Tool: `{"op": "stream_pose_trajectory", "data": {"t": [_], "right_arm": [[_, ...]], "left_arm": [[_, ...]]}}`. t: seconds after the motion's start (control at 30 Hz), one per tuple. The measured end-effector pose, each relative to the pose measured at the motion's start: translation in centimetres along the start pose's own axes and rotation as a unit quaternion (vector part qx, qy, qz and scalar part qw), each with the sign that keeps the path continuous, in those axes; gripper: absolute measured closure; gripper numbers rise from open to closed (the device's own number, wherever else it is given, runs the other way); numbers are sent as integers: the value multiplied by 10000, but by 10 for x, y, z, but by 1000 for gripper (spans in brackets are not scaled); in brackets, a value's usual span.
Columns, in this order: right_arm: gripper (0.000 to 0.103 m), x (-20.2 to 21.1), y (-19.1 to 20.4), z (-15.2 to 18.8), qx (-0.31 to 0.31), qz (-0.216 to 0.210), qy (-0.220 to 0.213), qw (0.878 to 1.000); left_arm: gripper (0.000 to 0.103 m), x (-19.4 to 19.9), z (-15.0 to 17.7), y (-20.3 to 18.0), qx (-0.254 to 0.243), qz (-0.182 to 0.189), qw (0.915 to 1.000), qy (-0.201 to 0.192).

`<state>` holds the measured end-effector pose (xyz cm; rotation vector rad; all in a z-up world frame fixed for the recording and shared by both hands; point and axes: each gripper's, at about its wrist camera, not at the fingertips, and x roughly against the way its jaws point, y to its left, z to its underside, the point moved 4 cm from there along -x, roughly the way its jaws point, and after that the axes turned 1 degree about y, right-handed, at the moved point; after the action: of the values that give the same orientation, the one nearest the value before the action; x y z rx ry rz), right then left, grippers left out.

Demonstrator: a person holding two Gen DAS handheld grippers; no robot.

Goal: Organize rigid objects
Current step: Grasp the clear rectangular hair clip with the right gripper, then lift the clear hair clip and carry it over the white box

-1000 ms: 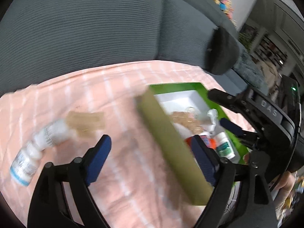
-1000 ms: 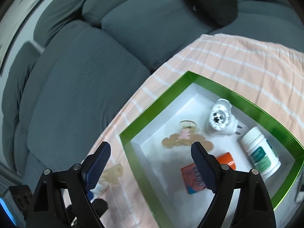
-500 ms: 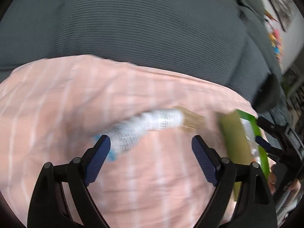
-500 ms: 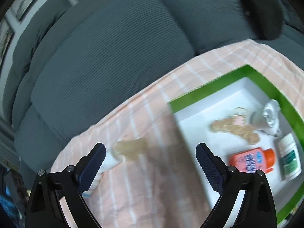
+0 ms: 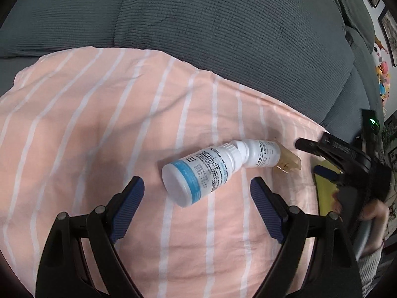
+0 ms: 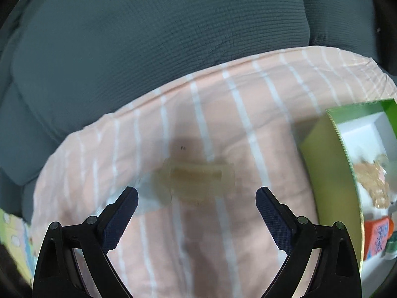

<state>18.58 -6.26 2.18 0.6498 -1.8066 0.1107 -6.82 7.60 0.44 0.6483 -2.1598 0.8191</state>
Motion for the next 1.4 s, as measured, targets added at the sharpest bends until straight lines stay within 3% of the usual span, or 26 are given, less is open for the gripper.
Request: {"op": "stream_pose_trajectory", "data": {"t": [0.23, 0.5, 0.73, 0.97, 1.2, 1.4], "right_arm": [[7, -44, 4, -17, -47, 491, 248, 9985], [12, -62, -2, -9, -79, 415, 380, 9984], [13, -34, -21, 3, -339, -57, 419, 9985], [13, 9, -9, 36, -26, -737, 449, 9963], [13, -6, 26, 85, 435, -910, 956, 9903], [13, -16, 29, 88, 491, -936, 1014, 9892]], "left_arm": [[16, -1, 0, -8, -89, 17, 10000, 32], [16, 0, 0, -13, -205, -57, 9998, -21], [16, 1, 0, -12, -231, -122, 9997, -39], [16, 4, 0, -7, -159, -213, 9996, -39], [16, 8, -4, 2, 71, -226, 9997, -18], [16, 0, 0, 3, 93, -216, 9996, 174]]}}
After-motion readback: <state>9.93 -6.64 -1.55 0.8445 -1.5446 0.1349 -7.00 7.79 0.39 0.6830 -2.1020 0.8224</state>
